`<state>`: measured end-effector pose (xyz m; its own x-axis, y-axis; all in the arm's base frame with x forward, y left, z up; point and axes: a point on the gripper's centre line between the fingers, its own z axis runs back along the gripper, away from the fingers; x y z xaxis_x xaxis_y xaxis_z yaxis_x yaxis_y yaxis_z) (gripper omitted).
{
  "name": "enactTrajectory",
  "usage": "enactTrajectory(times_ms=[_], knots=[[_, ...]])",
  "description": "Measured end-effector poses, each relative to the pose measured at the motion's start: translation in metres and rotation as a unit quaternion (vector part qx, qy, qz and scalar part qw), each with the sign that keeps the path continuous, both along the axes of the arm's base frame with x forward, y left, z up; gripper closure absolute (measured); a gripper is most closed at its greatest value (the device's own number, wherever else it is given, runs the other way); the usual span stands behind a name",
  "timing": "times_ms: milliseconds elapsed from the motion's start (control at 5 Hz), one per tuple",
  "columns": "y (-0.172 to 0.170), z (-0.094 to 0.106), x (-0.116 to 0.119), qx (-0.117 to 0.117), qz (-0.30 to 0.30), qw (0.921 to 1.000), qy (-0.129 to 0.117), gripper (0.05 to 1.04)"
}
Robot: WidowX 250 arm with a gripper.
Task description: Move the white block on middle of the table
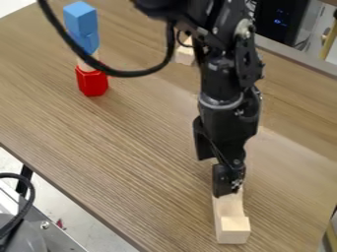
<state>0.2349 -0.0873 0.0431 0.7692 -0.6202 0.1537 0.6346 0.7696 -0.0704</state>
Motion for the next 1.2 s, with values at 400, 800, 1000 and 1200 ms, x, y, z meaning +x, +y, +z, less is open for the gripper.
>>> enactTrajectory(times_ms=[400,800,1000,1200], knots=[[-0.005,-0.011,0.002,0.004,0.005,1.0000,0.000,0.416],[-0.004,-0.010,0.001,0.006,0.016,0.9999,0.000,0.687],[-0.003,0.005,0.012,-0.011,0.040,0.9991,-0.007,0.779],[0.009,0.029,0.036,-0.021,0.081,0.9960,-0.029,0.788]])
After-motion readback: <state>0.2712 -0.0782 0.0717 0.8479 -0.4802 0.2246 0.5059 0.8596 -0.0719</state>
